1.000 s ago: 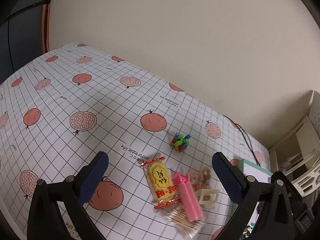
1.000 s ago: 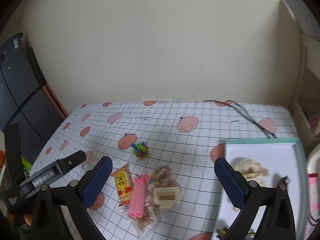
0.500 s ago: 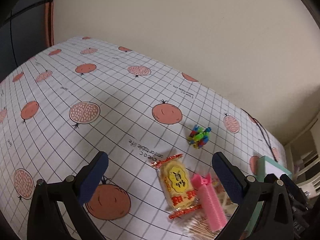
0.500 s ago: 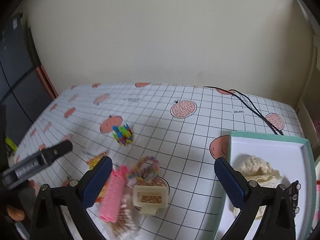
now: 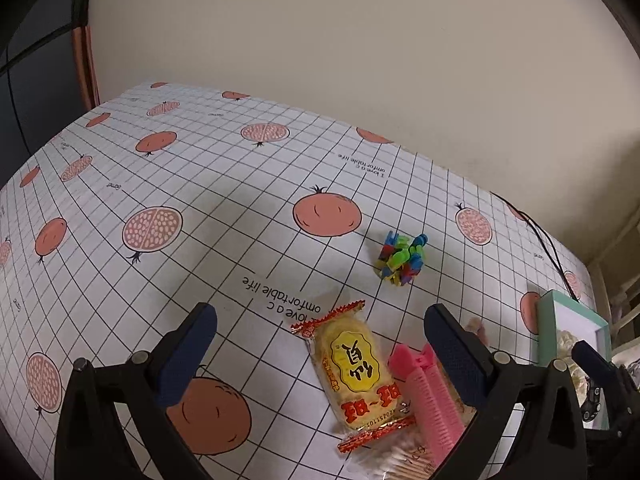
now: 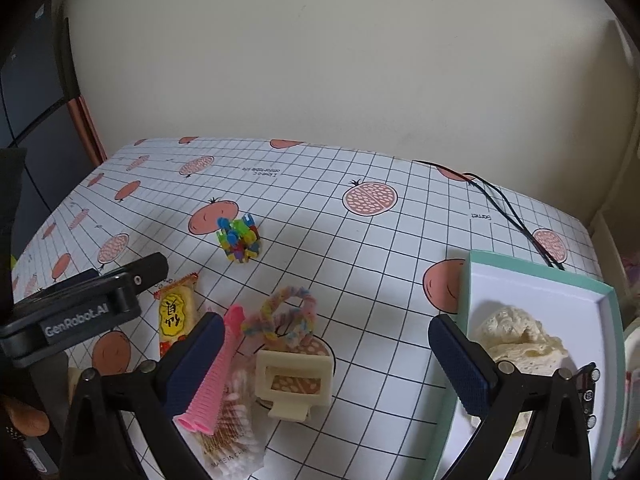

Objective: Organize objects
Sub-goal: 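Move the left tool to the yellow snack packet while the right tool approaches the cream clip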

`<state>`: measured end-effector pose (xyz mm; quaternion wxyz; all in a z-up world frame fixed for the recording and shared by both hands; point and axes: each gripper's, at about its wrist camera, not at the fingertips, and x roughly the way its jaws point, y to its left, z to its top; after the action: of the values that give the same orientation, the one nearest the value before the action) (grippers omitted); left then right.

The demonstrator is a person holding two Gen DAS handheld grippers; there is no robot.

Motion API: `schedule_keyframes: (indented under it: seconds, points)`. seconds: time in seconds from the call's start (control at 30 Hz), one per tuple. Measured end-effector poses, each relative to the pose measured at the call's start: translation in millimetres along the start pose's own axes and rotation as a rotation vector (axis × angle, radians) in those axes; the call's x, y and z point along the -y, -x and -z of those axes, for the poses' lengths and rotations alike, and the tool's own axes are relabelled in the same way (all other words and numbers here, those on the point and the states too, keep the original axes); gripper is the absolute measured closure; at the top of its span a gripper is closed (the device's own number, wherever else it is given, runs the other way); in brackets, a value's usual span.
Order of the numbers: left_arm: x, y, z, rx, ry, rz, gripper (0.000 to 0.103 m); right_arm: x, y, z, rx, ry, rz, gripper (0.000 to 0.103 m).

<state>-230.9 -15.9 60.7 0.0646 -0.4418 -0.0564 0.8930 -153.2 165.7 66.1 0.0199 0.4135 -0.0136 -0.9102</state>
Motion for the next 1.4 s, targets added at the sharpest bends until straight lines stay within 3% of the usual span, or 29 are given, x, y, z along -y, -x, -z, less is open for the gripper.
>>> schedule_keyframes:
  seconds: [0.7, 1.1, 1.4]
  points:
    - [1, -17, 4, -0.058, 0.005, 0.009, 0.002, 0, -24, 13, -0.083, -0.012, 0.004, 0.000]
    - [1, -25, 8, -0.083, -0.001, 0.006, 0.006, 7, -37, 21, -0.138, -0.091, -0.081, 0.011]
    - [4, -31, 13, -0.108, -0.016, -0.005, 0.006, -2, -46, 28, -0.170, -0.061, -0.072, 0.014]
